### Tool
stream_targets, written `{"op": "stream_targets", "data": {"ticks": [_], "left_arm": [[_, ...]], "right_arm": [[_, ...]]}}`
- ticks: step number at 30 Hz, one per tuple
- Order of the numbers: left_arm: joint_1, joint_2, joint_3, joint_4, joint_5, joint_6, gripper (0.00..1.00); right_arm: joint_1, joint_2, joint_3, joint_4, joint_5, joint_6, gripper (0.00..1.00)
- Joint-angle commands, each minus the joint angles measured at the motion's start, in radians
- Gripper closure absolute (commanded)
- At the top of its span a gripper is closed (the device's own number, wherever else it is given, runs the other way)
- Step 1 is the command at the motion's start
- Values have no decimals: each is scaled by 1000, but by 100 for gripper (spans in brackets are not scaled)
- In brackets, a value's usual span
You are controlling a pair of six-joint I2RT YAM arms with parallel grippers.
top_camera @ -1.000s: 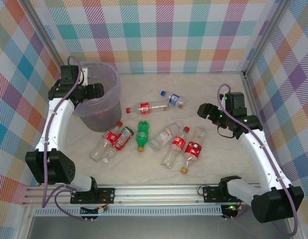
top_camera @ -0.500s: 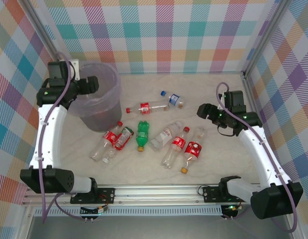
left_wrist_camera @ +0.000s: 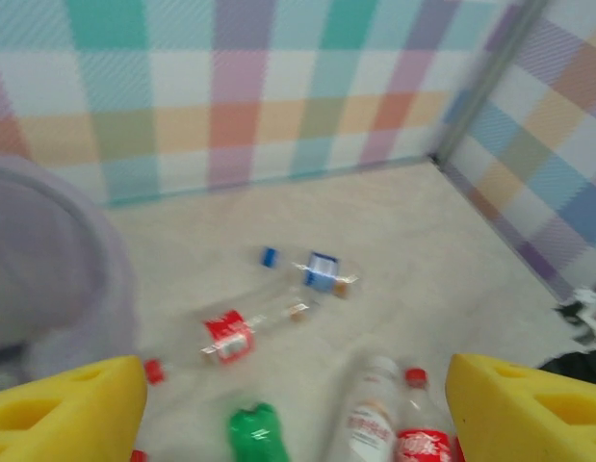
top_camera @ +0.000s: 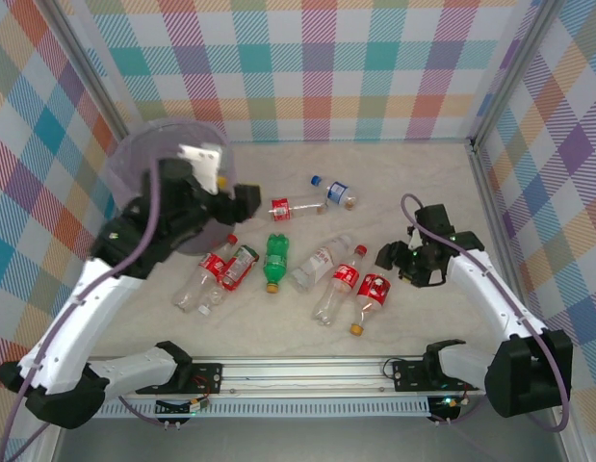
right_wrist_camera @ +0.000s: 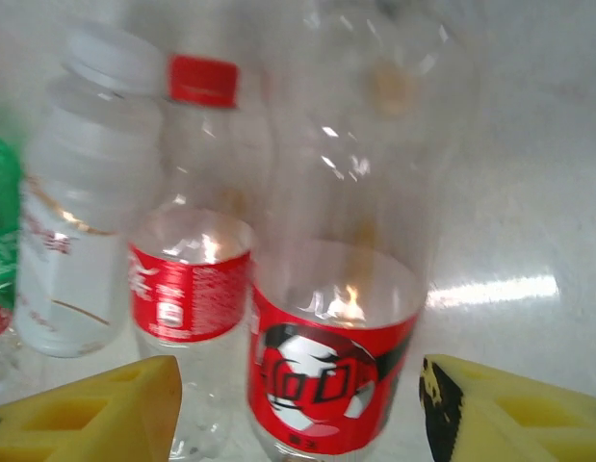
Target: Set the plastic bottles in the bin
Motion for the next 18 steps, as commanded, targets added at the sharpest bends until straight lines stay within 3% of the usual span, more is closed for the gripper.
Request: {"op": "stream_targets", "data": {"ticks": [1, 6, 13, 18], "left_arm": [[-106, 45, -167, 198, -18, -127, 21], [-230, 154, -335, 428, -18, -193, 20], [-262, 311, -369, 532, 108, -233, 21], [-281, 371, -341, 533, 135, -222, 21]], "right_arm": [[7, -17, -36, 39, 21, 51, 29], [7, 20, -92, 171, 50, 77, 20], [6, 106, -84, 221, 169, 66, 19], [5, 167, -92, 299, 152, 75, 17]]}}
